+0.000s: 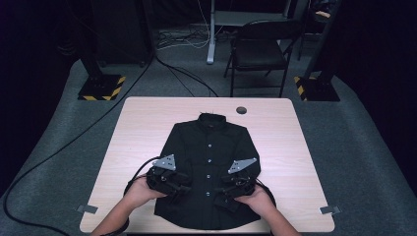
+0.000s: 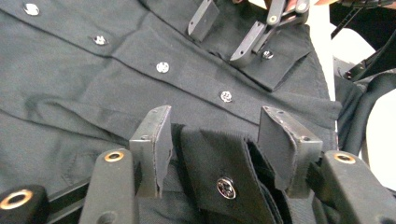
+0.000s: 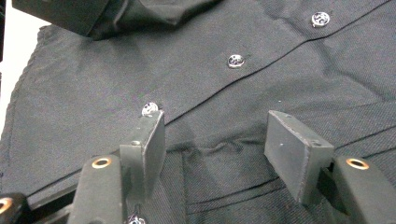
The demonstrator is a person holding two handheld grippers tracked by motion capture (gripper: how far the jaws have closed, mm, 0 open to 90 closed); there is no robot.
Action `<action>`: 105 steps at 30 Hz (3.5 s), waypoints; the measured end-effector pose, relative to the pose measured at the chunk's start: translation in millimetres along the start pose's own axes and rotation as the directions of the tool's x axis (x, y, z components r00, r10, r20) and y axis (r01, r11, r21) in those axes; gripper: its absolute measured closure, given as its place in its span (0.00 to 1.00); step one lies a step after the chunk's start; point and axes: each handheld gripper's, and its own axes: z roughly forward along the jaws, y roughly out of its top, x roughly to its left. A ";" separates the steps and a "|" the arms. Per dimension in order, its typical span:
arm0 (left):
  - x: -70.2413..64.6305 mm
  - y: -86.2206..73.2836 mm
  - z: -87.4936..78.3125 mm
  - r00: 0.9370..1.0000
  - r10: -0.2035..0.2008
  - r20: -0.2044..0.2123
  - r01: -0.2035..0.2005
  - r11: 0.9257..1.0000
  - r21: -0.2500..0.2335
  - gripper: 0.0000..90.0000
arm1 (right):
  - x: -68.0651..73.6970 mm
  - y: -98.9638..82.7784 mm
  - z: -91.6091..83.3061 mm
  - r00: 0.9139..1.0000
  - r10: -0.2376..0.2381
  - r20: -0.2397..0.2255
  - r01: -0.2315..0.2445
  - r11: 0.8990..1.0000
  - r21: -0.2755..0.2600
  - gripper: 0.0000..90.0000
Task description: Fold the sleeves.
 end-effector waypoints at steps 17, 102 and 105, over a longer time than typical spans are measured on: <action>-4.3 2.2 4.0 1.000 0.022 0.001 -0.022 0.998 -0.059 0.32 | 3.1 0.9 0.1 1.000 -0.010 0.016 0.010 1.000 0.012 0.39; -22.3 -30.6 42.9 0.955 0.011 -0.295 0.005 0.999 0.053 0.24 | 4.4 -35.7 -31.6 0.973 -0.083 0.216 0.079 0.996 0.029 0.26; -26.6 -31.9 42.4 0.957 0.015 -0.290 0.001 0.998 0.056 0.24 | 7.3 -37.5 -33.3 0.973 -0.087 0.212 0.082 0.996 0.035 0.26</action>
